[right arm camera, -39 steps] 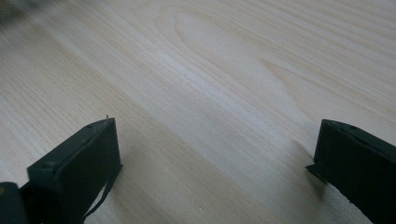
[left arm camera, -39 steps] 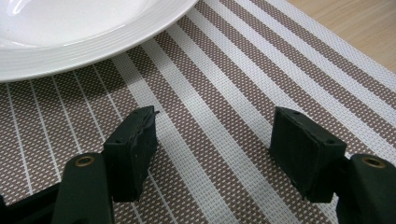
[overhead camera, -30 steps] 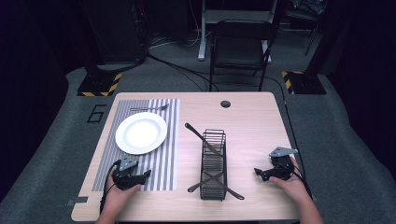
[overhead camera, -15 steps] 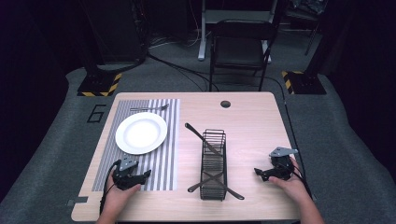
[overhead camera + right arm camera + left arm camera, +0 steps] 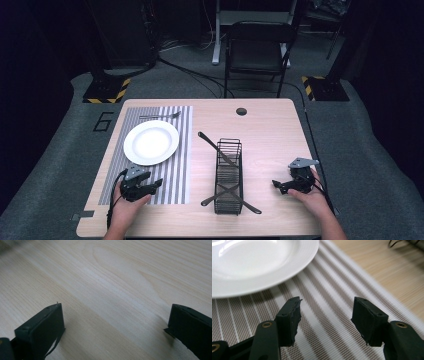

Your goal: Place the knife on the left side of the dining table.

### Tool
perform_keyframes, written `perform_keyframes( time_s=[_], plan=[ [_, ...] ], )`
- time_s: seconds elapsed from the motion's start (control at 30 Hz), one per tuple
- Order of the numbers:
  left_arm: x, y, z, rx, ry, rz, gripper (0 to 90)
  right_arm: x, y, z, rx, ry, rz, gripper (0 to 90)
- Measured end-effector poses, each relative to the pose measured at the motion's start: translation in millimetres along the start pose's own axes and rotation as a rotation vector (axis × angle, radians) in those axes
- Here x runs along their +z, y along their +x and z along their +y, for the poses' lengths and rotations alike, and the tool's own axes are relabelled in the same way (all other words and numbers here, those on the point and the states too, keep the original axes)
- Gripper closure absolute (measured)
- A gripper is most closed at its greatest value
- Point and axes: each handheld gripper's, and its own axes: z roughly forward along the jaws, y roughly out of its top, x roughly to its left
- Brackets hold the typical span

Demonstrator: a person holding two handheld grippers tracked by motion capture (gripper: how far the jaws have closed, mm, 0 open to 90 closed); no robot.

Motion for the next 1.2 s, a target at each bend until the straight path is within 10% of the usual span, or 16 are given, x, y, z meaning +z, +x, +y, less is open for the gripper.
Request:
perform_keyframes(
  time_s=[1.2],
  plan=[
    [1.7, -73.2, 105.7, 0.023, -0.135, -0.146, 50.3, 0.0, 0.1, 0.1, 0.002, 0.000, 0.001, 0.0]
  ],
)
